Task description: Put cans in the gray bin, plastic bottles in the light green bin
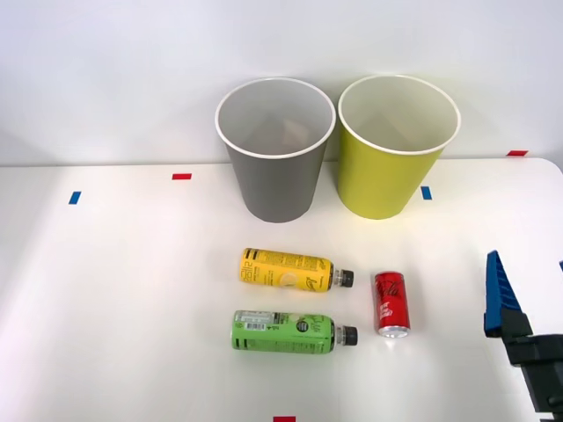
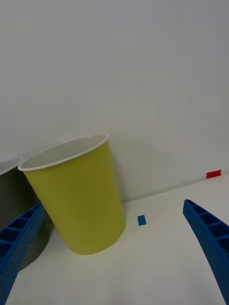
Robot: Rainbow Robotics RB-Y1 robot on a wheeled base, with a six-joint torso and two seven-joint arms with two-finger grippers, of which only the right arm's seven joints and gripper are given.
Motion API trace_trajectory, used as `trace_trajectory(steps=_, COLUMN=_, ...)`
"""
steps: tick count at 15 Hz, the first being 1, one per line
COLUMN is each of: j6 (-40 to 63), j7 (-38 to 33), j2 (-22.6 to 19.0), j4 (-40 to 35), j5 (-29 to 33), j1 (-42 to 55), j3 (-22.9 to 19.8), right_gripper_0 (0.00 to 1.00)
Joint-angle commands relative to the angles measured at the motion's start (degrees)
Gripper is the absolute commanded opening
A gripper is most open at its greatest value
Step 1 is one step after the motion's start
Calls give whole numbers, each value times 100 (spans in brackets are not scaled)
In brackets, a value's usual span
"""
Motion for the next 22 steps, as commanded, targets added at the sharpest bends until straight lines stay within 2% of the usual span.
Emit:
trace_trajectory(steps=1, j6=-324, j7=-69, j2=599, j4=905, j5=255, j1=-196, j3=-1, right_gripper_0=100)
trace_trajectory(steps=3, j6=-342, j7=-87, j2=1004, j4=1248, j5=439, j1=-275, j3=-37, right_gripper_0=100)
trace_trajectory(steps=5, j6=-342, j7=-104, j2=1232, j4=1450, j5=633, j1=-275, j3=-28, right_gripper_0=100)
trace_trajectory(steps=11, j6=-254, j7=-218, j2=1285, j4=1766, j5=1222, j1=-292, j3=34, right_gripper_0=100)
trace_trajectory(steps=12, j6=-210, j7=-526, j2=1294, j4=1775, j5=1556, j1=-319, j3=-19, right_gripper_0=100)
trace_trajectory(steps=14, j6=-175, j7=-1757, j2=1311, j4=1775, j5=2575, j1=-301, j3=-230, right_gripper_0=100)
trace_trajectory(steps=15, j6=-175, j7=-2099, j2=1338, j4=1775, j5=2979, j1=-266, j3=-344, right_gripper_0=100)
trace_trajectory(steps=20, j6=-298, j7=-3066, j2=1276, j4=1775, j5=4192, j1=50, j3=-599, right_gripper_0=100)
trace_trajectory(steps=22, j6=-474, j7=-3066, j2=1276, j4=1775, j5=4280, j1=296, j3=-652, right_gripper_0=100)
